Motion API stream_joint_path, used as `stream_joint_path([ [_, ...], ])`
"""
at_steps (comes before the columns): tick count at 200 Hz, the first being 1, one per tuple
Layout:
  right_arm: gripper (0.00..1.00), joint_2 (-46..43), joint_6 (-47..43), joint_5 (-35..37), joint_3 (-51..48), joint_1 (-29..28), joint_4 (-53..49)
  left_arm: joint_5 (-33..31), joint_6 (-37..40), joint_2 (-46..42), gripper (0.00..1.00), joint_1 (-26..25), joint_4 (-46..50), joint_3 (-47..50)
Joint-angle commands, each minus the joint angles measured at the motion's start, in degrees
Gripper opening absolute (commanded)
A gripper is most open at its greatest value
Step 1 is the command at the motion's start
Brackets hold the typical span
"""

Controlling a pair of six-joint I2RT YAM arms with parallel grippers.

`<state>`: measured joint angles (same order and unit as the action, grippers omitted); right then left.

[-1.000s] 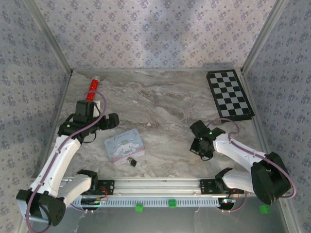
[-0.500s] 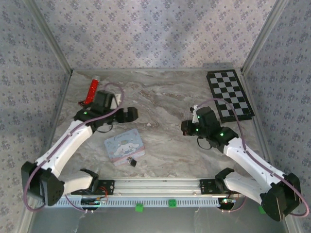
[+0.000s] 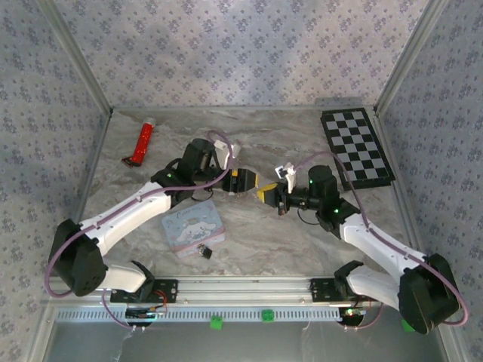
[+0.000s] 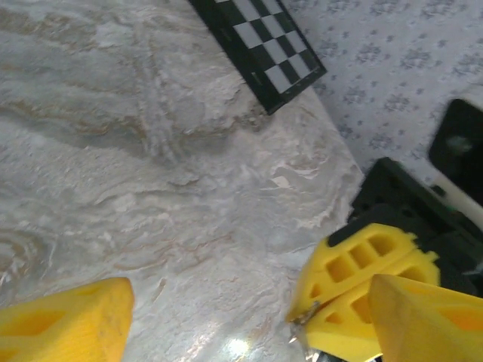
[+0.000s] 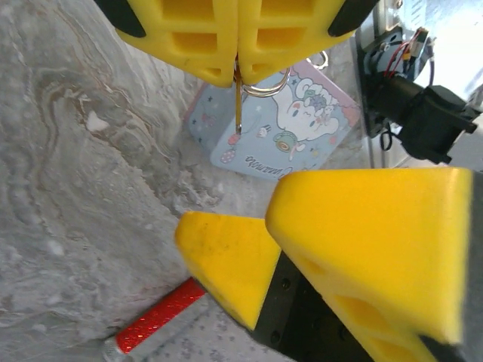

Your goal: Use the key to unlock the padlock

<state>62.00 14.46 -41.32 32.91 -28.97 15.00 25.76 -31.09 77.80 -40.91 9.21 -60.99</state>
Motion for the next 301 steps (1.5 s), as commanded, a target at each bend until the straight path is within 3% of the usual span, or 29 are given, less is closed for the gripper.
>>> stream_joint_path([
  [1,0.0,2.9,-2.3,-7.9,0.9,0.5,5.0,4.3,0.9,-0.7,0.74,0.1,-4.2,1.0],
  [65,0.0,5.7,-2.6,-9.0,2.7,1.0,5.2,8.4,2.1,-0.8,0.47,1.8,-5.2,2.3],
  [145,0.0,7.3,-2.9,-8.6,4.9,1.6,3.2,15.2,3.6,0.2,0.35,2.1,-4.4,2.2],
  [301,0.0,7.2,-2.1,-10.2,5.2,1.3,3.7,15.3,5.1,0.8,0.29,1.3,-0.4,0.5],
])
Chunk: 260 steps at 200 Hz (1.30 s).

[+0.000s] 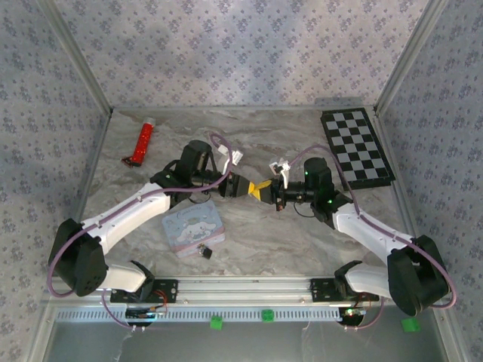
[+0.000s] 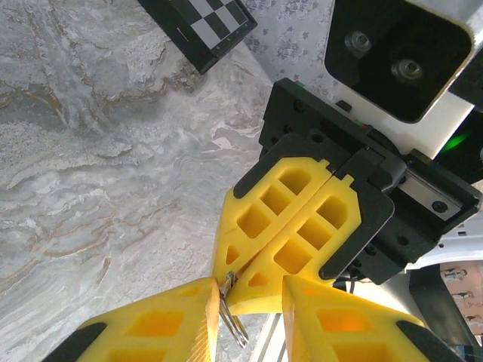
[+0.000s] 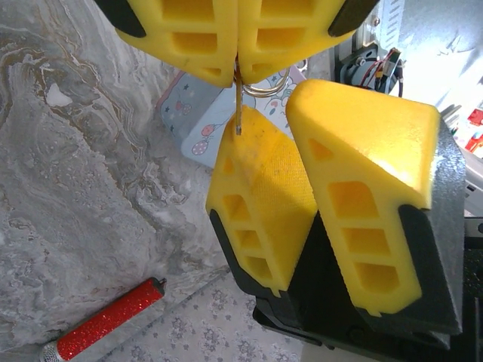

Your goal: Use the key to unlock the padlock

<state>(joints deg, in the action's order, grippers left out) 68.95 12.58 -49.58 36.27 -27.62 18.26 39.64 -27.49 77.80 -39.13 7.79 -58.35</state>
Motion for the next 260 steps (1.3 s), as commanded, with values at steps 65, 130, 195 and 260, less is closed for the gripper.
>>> stream_joint_path([
  [65,0.0,0.3,0.0,-2.4,2.0,-0.5,0.5,0.5,2.0,0.7,0.27,-0.6,1.8,-2.2],
  [130,0.0,0.7,-0.7,-2.5,2.2,-1.2,-0.2,0.2,2.9,0.5,0.24,-0.5,2.4,-2.5],
  [195,0.0,0.9,-1.1,-3.2,2.5,-1.8,-0.5,-0.2,3.1,-0.2,0.22,0.2,2.6,-2.3],
  [260,0.0,0.7,-2.2,-2.3,2.3,-2.1,-1.5,-0.1,2.2,-1.0,0.22,0.9,1.6,-1.6],
])
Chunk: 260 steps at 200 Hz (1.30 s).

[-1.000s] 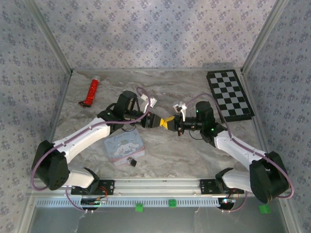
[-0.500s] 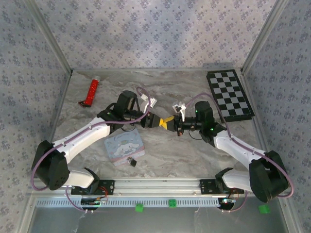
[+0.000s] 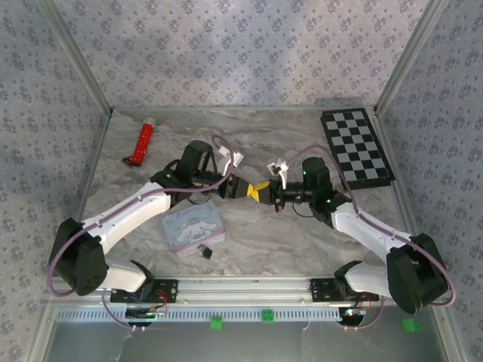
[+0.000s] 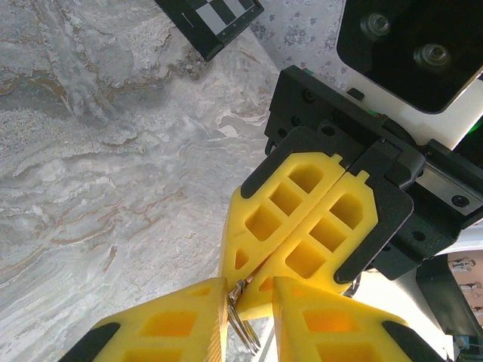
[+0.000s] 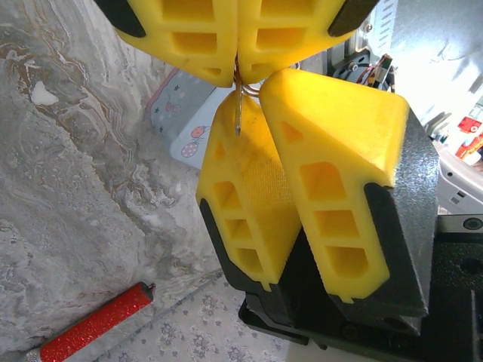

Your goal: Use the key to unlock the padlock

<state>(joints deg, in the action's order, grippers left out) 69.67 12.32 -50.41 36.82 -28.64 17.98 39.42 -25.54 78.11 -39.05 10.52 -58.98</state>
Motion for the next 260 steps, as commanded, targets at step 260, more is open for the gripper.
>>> stream_joint_path([
  [260,0.0,-0.3,-2.1,0.6,1.9,-1.1,-0.7,4.7,2.4,0.3,0.17,0.8,2.3,-1.8],
])
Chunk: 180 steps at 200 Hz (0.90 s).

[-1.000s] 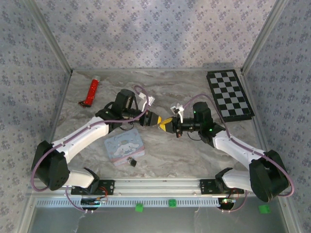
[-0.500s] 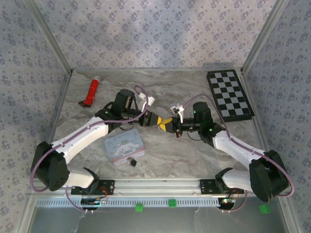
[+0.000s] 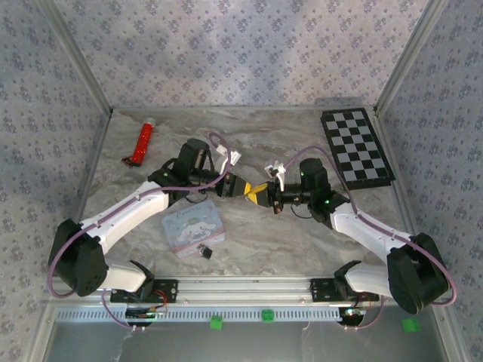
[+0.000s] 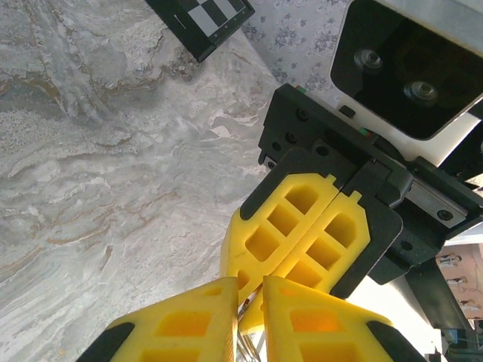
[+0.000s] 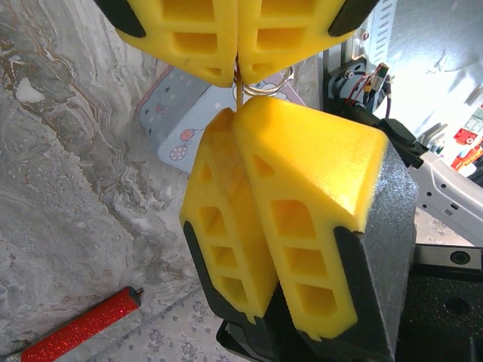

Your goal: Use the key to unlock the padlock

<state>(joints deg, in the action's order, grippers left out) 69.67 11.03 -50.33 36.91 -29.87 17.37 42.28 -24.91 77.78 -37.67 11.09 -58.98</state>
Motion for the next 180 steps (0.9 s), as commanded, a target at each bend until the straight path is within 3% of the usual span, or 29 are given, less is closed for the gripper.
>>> stream_joint_path([
  [1,0.0,-0.3,-0.8,0.5,1.8,0.1,-0.1,1.8,1.8,0.6,0.17,-0.6,1.8,-1.8],
  [123,0.0,0.1,-0.8,0.2,2.5,-0.2,-0.6,-2.5,-1.1,-1.0,0.01,-0.5,-2.7,-0.9],
  [141,0.21,-0.4,0.3,2.5,2.3,0.3,-0.5,-5.9,-2.0,-1.8,0.0,0.0,-3.0,-0.4],
  [155,0.27,-1.2,3.0,5.8,1.8,2.2,0.1,-9.6,-3.3,-2.9,0.0,1.0,-3.2,0.3],
  [180,0.49,-1.4,11.4,8.8,-0.8,8.6,5.8,-22.2,-8.3,-5.1,0.0,3.9,-2.4,1.6],
])
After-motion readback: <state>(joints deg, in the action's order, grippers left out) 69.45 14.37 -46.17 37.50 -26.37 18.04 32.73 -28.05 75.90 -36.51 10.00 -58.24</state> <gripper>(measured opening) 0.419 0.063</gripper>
